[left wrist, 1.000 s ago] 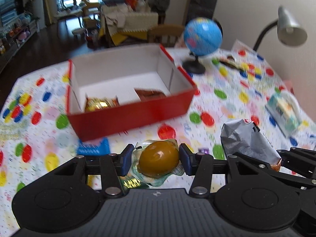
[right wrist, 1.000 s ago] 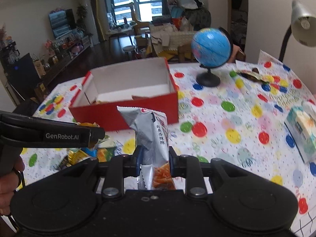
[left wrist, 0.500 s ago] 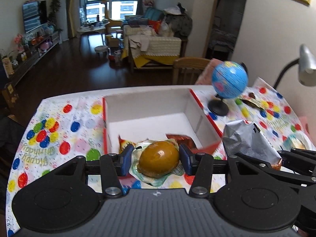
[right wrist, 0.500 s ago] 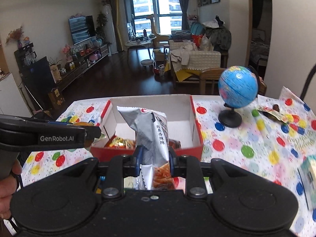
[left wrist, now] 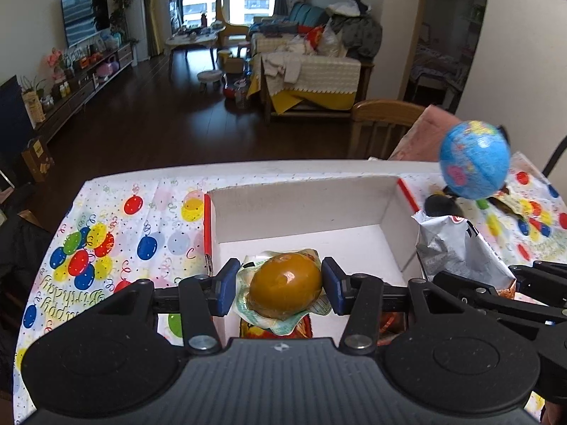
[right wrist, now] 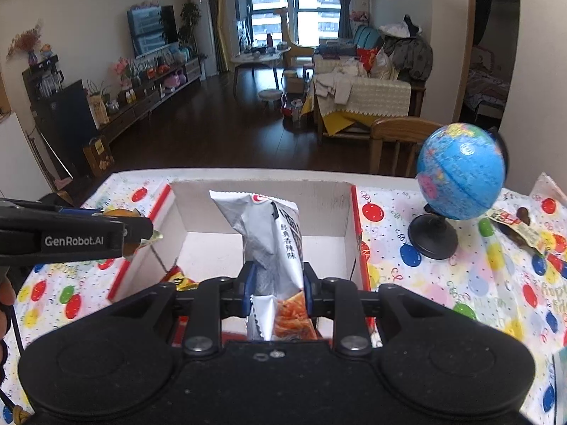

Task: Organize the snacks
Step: 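Carry both snacks into the red box and release them, then grasp the black candy pack with left tool while right tool grasps foil chocolate, then carry the black pack and foil chocolate into the red box and release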

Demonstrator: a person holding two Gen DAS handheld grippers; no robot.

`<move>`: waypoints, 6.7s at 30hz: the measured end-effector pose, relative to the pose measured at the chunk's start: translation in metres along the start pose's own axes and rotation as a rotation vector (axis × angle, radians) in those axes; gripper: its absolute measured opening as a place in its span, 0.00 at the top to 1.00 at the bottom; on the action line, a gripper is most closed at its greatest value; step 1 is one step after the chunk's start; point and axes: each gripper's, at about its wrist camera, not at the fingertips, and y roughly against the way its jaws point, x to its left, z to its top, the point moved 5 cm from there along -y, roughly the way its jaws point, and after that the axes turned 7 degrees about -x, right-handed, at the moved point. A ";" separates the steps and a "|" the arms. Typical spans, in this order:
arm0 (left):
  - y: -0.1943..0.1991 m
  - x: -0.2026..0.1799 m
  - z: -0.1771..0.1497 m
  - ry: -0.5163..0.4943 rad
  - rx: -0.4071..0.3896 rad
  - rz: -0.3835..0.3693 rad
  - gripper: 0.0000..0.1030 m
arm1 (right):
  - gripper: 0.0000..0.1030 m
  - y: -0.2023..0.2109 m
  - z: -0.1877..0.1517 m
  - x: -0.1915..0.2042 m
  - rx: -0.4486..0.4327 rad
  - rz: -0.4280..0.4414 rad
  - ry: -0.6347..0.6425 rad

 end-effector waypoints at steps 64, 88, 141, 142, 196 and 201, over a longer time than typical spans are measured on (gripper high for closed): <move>0.043 0.007 -0.036 0.002 0.041 -0.055 0.35 | 0.16 0.039 -0.020 0.012 0.005 -0.007 -0.046; 0.142 0.036 -0.110 0.019 -0.015 -0.102 0.16 | 0.10 0.131 -0.093 0.070 -0.041 0.055 -0.066; 0.004 0.056 -0.223 -0.104 0.326 -0.033 0.31 | 0.67 0.044 -0.229 0.143 0.289 0.184 0.231; 0.004 0.056 -0.222 -0.099 0.325 -0.020 0.31 | 0.67 0.044 -0.229 0.142 0.287 0.184 0.226; 0.104 0.035 -0.062 -0.011 -0.016 -0.111 0.40 | 0.68 0.084 -0.036 0.056 -0.068 0.048 0.020; 0.076 0.025 -0.046 -0.025 0.000 -0.089 0.40 | 0.67 0.060 -0.019 0.042 -0.066 0.027 0.026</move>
